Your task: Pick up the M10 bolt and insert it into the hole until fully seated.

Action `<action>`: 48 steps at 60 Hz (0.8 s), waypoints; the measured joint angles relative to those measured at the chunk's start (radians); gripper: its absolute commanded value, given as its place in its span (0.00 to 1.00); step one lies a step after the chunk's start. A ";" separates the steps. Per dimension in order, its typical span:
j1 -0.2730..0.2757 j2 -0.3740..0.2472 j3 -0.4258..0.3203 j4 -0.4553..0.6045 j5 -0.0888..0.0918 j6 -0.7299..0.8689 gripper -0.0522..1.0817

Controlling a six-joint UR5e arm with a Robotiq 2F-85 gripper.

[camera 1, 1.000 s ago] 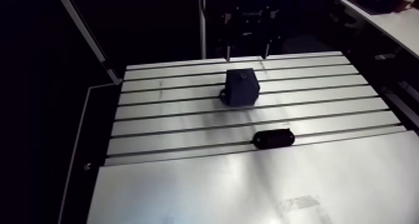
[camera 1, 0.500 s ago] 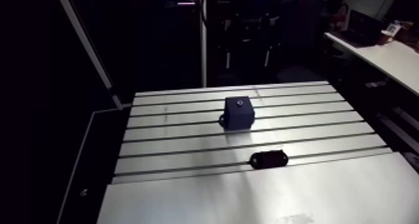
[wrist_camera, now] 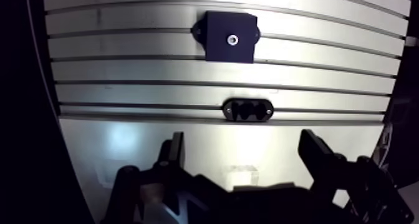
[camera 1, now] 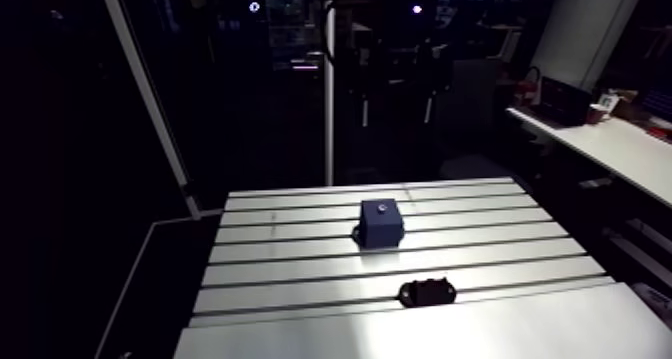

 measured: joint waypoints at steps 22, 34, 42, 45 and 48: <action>0.006 -0.129 0.035 0.032 0.001 -0.007 0.05; 0.011 -0.173 0.041 0.062 0.004 -0.009 0.05; 0.011 -0.178 0.035 0.066 0.006 -0.010 0.05; 0.011 -0.177 0.031 0.067 0.006 -0.010 0.05; 0.010 -0.176 0.025 0.068 0.007 -0.010 0.05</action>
